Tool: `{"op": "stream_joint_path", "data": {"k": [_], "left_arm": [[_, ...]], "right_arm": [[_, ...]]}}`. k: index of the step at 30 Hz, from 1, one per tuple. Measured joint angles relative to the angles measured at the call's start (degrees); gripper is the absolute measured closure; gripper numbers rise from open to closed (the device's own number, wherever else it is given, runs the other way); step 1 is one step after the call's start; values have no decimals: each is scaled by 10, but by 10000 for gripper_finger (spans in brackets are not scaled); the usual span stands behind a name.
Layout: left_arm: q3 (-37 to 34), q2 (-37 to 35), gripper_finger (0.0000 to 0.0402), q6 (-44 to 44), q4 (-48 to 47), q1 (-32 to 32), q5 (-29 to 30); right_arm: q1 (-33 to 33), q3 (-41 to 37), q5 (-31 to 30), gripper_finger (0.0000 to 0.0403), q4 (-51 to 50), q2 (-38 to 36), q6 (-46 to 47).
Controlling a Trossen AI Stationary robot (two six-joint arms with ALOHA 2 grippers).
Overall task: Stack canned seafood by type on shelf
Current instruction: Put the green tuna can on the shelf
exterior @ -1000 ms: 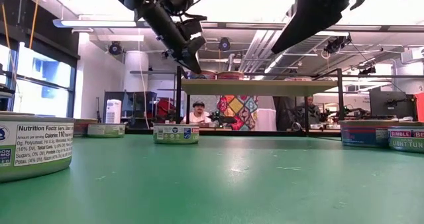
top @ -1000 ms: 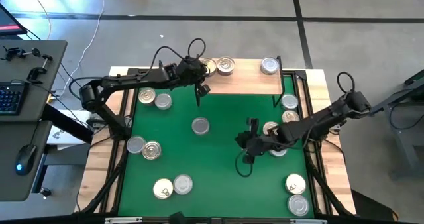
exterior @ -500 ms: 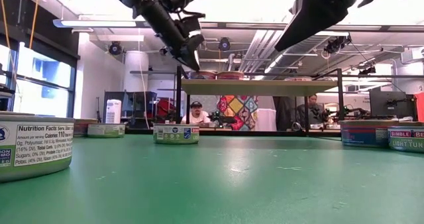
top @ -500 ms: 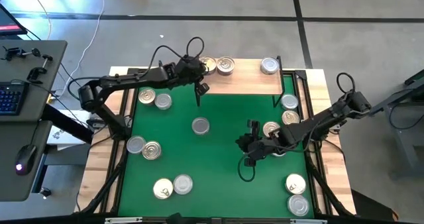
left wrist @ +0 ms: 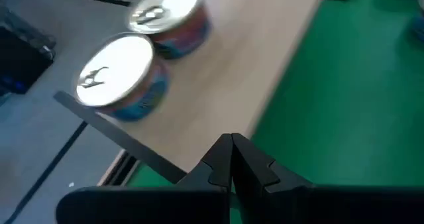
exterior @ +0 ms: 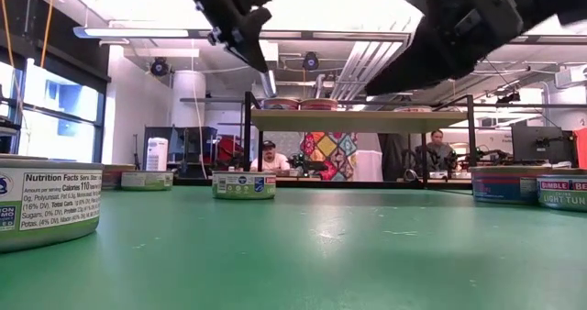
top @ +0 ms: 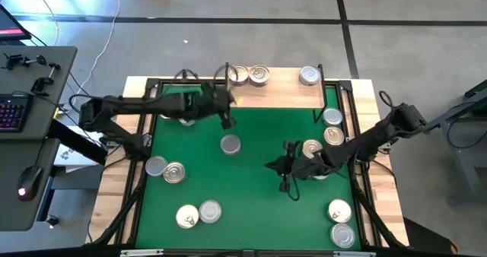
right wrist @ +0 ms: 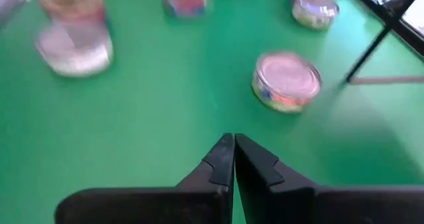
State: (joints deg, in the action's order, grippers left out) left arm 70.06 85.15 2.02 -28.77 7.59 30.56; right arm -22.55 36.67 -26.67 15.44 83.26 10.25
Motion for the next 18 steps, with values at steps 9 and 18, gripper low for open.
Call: {"op": "stream_joint_path", "data": {"k": [9, 18], "left_arm": [[-43, -4, 401, 71, 29, -160, 62], [-202, -6, 402, 194, 218, -259, 64]], "right_arm": [[-17, -56, -12, 398, 93, 0, 41], [-60, -56, -20, 398, 86, 0, 14]]}}
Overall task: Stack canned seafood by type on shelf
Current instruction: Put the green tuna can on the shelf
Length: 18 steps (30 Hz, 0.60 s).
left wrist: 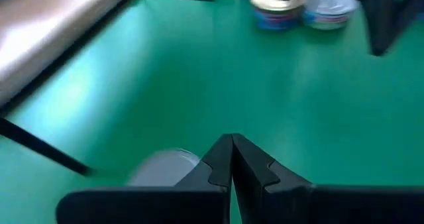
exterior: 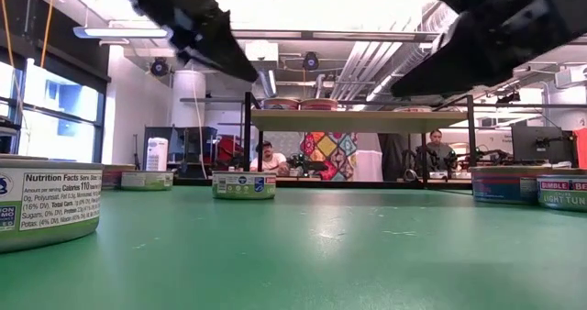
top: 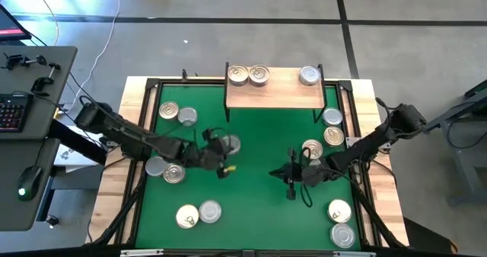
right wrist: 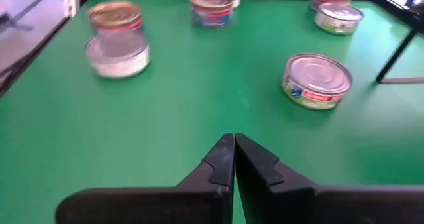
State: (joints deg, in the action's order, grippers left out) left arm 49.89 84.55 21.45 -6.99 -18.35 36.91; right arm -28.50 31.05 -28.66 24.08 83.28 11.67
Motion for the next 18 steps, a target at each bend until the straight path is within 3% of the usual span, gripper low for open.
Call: {"op": "stream_joint_path", "data": {"k": [3, 7, 10, 14, 18], "left_arm": [[-50, 0, 402, 34, 76, -27, 1], [-102, 0, 402, 54, 178, -50, 16], [-124, 0, 402, 55, 217, -57, 18], [-136, 0, 402, 70, 245, -58, 18], [-136, 3, 401, 70, 255, -58, 20]], "right_arm": [[-12, 13, 1, 398, -47, -3, -17], [-16, 84, -2, 394, -241, -10, 11], [-15, 165, 18, 377, -475, -9, 114], [-16, 249, 97, 330, -741, -8, 280], [-29, 257, 158, 284, -866, -8, 355]]}}
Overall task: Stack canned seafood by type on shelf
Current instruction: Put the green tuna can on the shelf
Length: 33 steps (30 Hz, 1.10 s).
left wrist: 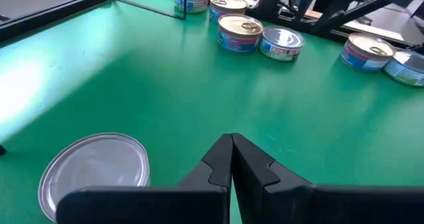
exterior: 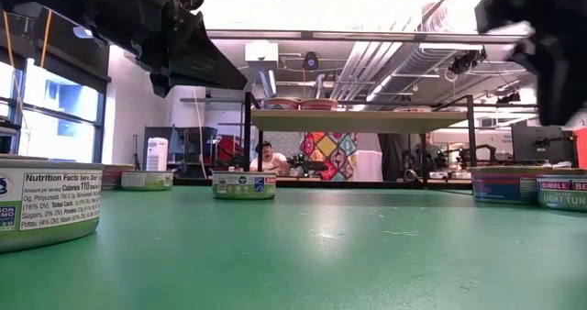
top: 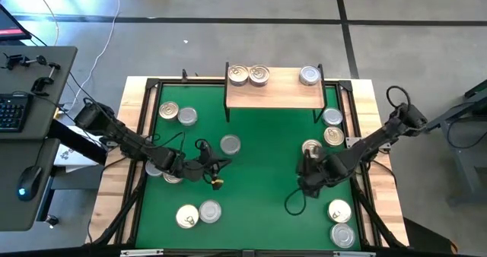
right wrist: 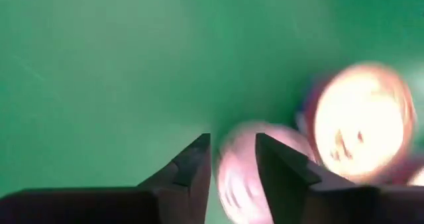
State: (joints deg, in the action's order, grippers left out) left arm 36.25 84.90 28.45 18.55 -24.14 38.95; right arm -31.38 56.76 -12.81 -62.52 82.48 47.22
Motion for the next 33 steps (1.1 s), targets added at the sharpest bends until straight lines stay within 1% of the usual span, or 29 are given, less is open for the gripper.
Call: {"op": "stream_joint_path", "data": {"k": [3, 5, 8, 11, 13, 15, 19, 21, 23, 25, 29, 33], "left_arm": [[0, 5, 401, 0, 15, 0, 1], [0, 6, 402, 0, 16, -1, 1], [0, 6, 402, -7, 19, -1, 1], [0, 7, 402, -36, 26, -1, 2], [0, 7, 401, -49, 32, 0, 2], [0, 7, 402, -62, 45, 3, -1], [0, 7, 402, -101, 75, 14, -27], [1, 7, 402, -115, 88, 21, -54], [0, 7, 401, -129, 99, 31, -87], [0, 7, 402, -139, 107, 42, -117], [1, 7, 402, -147, 114, 67, -157], [1, 9, 401, -147, 116, 86, -178]], "right_arm": [[-8, -40, 26, 271, -4, 0, 20], [-7, -71, 30, 270, 9, 0, 42], [0, -111, 35, 270, 52, 0, 74], [7, -137, 37, 270, 109, -5, 88], [11, -141, 33, 270, 184, -4, 83], [15, -139, 12, 270, 267, -1, 55], [13, -133, -31, 270, 457, 2, -95], [13, -132, -33, 270, 518, -1, -142], [12, -133, -31, 270, 522, 1, -136], [8, -133, -19, 270, 509, 0, -103], [-13, -143, 46, 270, 484, 8, -70], [-25, -155, 42, 270, 493, 36, -70]]}}
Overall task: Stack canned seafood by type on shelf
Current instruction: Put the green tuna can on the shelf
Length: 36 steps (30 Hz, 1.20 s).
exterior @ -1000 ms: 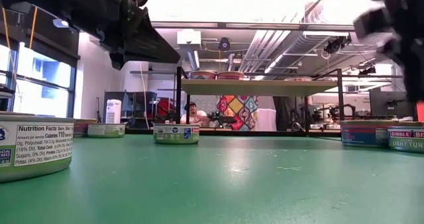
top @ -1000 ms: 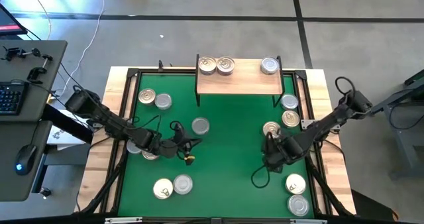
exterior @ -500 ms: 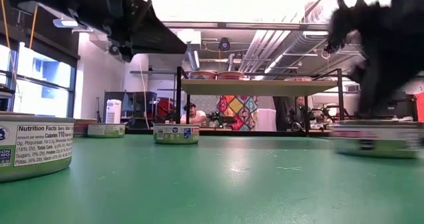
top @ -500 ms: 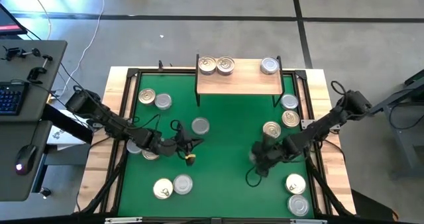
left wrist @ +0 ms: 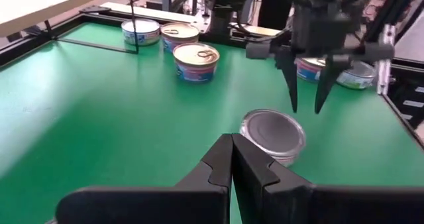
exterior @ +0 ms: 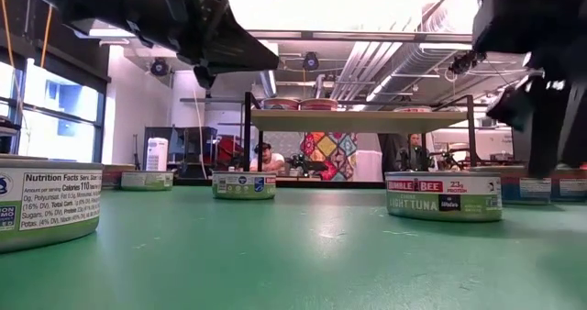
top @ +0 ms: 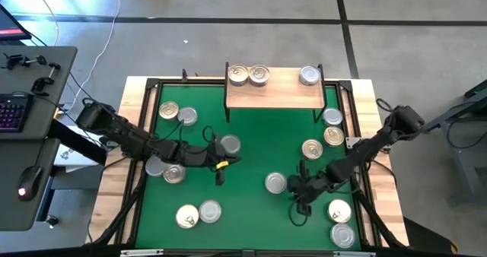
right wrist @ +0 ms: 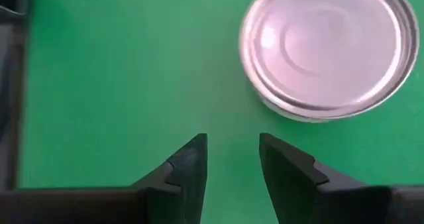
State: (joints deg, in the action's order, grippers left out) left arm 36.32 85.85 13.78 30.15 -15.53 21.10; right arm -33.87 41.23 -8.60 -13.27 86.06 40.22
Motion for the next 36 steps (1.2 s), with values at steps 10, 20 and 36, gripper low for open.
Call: {"op": "stream_joint_path", "data": {"k": [10, 20, 36], "left_arm": [[23, 82, 402, -1, 76, 1, -35], [133, 221, 401, -3, 74, 9, -103], [250, 297, 402, 11, -132, 78, -150]], "right_arm": [[83, 8, -147, 270, -84, 24, -16], [11, 18, -236, 270, -68, -10, -88], [-74, -72, -318, 270, 140, -5, 19]]}}
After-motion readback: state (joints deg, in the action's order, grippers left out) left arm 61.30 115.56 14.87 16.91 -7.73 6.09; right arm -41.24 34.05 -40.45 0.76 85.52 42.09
